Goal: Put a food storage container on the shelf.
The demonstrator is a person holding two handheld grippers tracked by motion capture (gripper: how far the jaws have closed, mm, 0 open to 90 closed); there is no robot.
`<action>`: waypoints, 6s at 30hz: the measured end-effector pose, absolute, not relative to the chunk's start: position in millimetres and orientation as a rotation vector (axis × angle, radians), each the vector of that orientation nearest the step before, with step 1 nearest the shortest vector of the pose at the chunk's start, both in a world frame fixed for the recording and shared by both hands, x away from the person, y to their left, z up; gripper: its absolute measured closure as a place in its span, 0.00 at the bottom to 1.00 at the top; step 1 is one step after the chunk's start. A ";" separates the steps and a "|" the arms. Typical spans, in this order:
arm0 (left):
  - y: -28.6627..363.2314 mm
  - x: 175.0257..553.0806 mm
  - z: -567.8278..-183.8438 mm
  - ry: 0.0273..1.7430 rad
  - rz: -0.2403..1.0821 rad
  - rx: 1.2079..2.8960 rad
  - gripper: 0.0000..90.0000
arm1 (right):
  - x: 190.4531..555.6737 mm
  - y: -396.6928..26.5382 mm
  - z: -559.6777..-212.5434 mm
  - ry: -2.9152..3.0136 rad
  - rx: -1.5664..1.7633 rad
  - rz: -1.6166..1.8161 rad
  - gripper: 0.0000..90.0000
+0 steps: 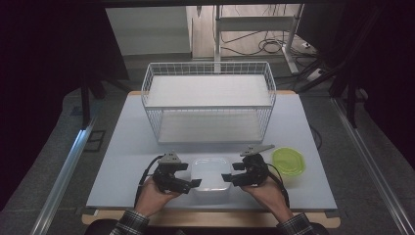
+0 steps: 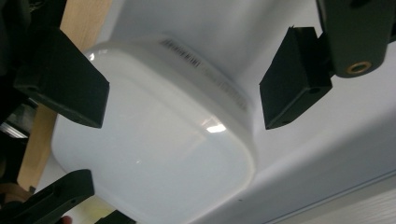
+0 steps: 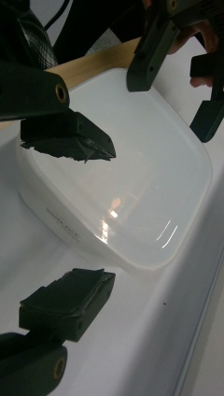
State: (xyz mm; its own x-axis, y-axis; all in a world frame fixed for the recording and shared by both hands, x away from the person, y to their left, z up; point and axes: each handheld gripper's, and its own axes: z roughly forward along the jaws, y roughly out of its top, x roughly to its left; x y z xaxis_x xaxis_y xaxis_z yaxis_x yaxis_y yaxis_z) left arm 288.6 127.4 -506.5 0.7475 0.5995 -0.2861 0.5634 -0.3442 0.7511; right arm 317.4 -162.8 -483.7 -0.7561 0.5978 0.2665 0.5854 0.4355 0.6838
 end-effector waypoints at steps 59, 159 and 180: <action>146.4 284.0 -450.6 1.046 0.124 1.839 0.88 | 309.4 -168.3 -434.8 2.414 1.182 1.434 0.88; 156.1 415.4 -320.6 0.994 0.296 1.680 0.72 | 440.7 -146.3 -303.0 2.184 1.181 1.599 0.79; 146.8 430.0 -323.1 0.989 0.381 1.726 0.64 | 452.7 -138.7 -305.9 2.116 1.155 1.485 0.60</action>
State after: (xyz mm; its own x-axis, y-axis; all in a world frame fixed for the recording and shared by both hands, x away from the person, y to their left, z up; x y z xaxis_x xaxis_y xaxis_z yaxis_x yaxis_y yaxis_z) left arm 430.0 146.8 -323.1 0.6064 0.7675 -0.2081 0.4298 -0.0961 0.8978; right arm 452.7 -138.7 -305.9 -0.6274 0.7552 0.1899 0.4355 0.1381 0.8895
